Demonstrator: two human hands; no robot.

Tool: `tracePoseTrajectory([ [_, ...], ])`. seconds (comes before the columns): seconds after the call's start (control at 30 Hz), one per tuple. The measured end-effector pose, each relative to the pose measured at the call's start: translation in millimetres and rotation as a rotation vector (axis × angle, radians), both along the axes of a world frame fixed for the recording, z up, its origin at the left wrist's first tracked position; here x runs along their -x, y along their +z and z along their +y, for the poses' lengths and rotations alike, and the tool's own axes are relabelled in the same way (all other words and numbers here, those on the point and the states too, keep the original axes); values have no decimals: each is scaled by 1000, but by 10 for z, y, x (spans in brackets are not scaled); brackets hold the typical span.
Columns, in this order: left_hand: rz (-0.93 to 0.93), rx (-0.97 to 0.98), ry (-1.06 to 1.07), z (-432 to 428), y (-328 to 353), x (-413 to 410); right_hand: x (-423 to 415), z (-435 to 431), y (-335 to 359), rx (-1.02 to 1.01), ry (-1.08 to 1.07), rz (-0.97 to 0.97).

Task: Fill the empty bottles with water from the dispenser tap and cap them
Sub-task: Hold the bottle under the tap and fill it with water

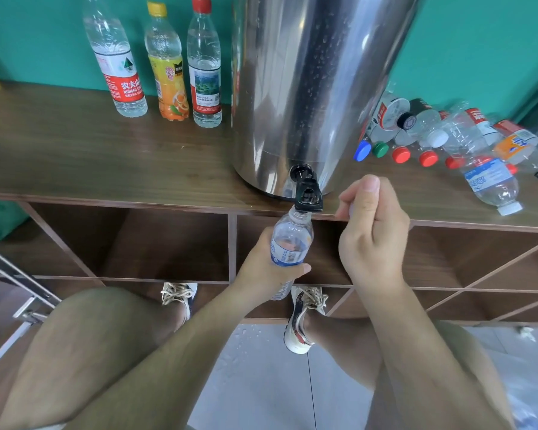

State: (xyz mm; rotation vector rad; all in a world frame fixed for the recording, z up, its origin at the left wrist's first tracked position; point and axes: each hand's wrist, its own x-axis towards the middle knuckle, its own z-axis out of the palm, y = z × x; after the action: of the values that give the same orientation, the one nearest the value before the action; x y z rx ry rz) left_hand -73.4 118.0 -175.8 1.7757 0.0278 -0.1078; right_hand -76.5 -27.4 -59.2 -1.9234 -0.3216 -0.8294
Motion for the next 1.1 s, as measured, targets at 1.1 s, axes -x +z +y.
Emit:
tracePoseTrajectory([
  [1.1, -1, -38, 2, -12, -25, -16, -31, -41, 30, -179, 368, 136],
])
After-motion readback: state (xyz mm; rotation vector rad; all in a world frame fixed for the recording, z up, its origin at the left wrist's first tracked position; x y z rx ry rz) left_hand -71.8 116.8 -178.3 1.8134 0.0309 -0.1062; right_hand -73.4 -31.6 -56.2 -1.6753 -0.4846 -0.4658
